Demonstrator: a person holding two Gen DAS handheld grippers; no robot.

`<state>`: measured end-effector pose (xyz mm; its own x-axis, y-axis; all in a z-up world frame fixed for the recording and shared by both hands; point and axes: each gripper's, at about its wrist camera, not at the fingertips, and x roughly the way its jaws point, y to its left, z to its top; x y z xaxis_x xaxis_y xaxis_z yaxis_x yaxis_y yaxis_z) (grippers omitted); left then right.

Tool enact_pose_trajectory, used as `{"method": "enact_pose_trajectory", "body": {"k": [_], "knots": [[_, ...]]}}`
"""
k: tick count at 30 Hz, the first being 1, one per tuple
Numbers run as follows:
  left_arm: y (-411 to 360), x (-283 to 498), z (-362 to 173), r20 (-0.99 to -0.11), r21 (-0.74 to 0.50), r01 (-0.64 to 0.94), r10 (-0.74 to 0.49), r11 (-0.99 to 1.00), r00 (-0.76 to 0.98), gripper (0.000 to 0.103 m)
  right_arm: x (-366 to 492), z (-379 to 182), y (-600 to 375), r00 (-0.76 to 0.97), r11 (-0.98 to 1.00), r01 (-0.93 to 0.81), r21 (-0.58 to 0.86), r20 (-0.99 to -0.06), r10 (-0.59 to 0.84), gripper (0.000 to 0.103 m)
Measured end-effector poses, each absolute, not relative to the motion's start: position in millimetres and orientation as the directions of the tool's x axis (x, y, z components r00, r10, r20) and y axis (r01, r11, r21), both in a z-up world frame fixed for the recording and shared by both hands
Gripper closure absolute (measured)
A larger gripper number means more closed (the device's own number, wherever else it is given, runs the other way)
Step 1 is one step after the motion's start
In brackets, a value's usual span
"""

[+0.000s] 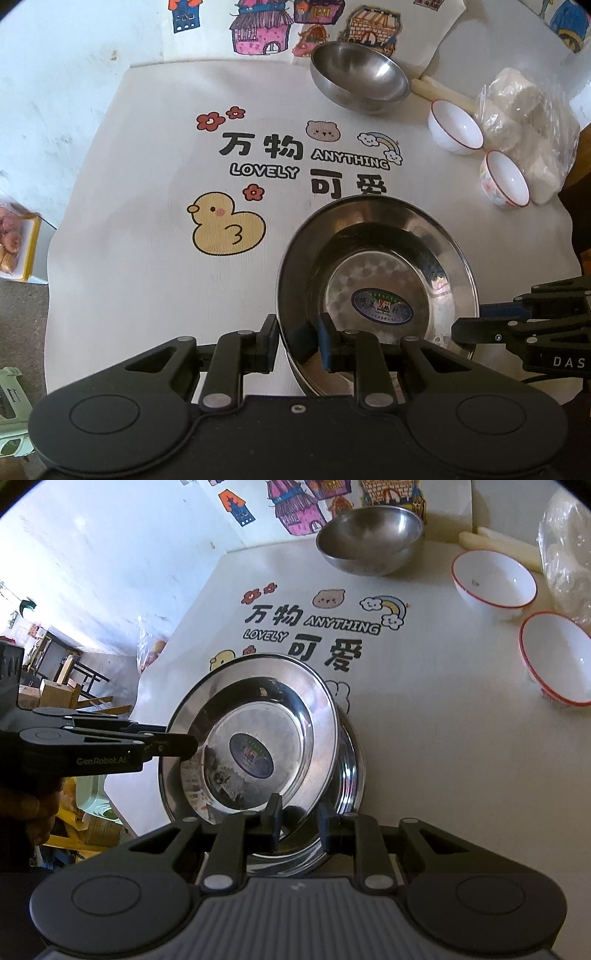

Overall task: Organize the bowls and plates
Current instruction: 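Lift the blue-label plate with both grippers and lower it onto the plate stack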

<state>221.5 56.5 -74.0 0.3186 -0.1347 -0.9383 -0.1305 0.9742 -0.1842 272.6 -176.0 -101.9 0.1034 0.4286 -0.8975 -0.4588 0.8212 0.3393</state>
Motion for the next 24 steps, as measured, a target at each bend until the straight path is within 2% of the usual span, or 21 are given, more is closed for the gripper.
{"method": "enact_pose_trajectory", "body": {"k": [24], "knots": [[47.6,222.9,-82.5,-0.956,-0.15,-0.069,-0.126,0.986,0.264,0.078,276.3,-109.5,-177.5,0.055,0.835,-0.433,0.338,-0.915,0.399,0.08]]}}
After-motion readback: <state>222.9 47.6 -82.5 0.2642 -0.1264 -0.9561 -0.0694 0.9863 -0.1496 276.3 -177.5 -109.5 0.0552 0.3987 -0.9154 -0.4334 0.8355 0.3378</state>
